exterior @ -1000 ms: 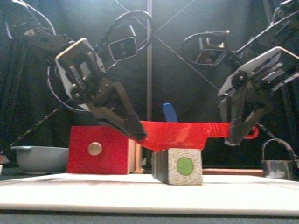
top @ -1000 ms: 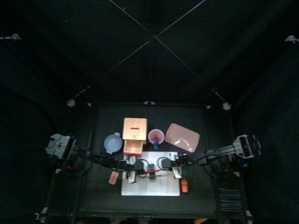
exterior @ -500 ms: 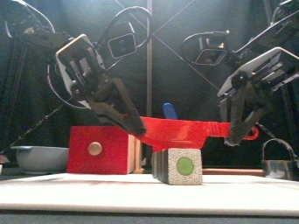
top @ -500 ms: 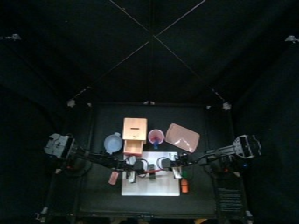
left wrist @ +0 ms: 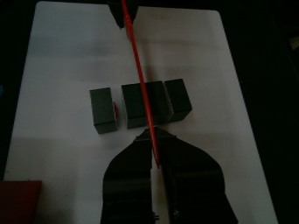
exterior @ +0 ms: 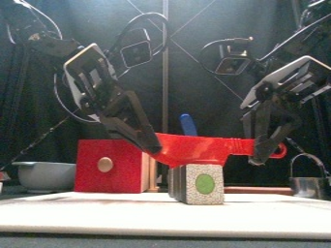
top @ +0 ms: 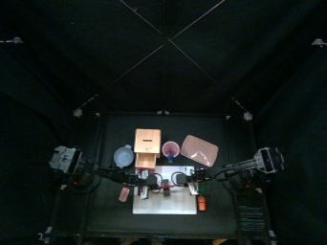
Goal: Place sushi on board then cut the sushi with the knife then place the pieces on the plate
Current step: Cut the sushi into 4 pieces
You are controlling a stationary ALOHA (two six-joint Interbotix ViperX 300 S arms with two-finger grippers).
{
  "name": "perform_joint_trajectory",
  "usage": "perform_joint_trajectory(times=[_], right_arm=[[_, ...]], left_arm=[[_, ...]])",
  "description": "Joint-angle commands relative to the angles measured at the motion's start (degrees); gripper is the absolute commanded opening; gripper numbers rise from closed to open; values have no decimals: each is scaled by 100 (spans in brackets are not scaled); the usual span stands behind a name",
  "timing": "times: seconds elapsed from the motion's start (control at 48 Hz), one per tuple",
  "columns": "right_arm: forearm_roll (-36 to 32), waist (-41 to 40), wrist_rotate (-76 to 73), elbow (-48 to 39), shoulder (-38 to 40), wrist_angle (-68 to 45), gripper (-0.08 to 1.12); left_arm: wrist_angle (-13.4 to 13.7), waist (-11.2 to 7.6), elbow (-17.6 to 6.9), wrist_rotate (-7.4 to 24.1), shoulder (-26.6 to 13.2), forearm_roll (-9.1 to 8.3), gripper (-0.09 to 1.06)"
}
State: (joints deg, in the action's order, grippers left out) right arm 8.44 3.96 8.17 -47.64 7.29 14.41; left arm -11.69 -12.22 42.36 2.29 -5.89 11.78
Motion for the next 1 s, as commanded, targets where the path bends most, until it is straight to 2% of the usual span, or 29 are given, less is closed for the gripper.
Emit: perform_joint_trajectory(times=[0.021, 0.292, 0.521, 0.688, 1.0], right_arm=[[9, -35, 9, 79, 62, -35, 43], [9, -9, 9, 114, -123, -44, 43], [26, -9, 0, 123, -413, -70, 43], [70, 26, 0, 193, -510, -53, 43], [44, 132, 0, 334, 123, 369, 43]], left_arm=[[-26, -53, -97, 9, -26, -18, 35], [-26, -141, -176, 0, -237, 0, 35], [-26, -141, -211, 0, -413, 123, 35], [-26, -141, -290, 9, -466, 132, 35], [0, -141, -413, 18, -9, 105, 35]])
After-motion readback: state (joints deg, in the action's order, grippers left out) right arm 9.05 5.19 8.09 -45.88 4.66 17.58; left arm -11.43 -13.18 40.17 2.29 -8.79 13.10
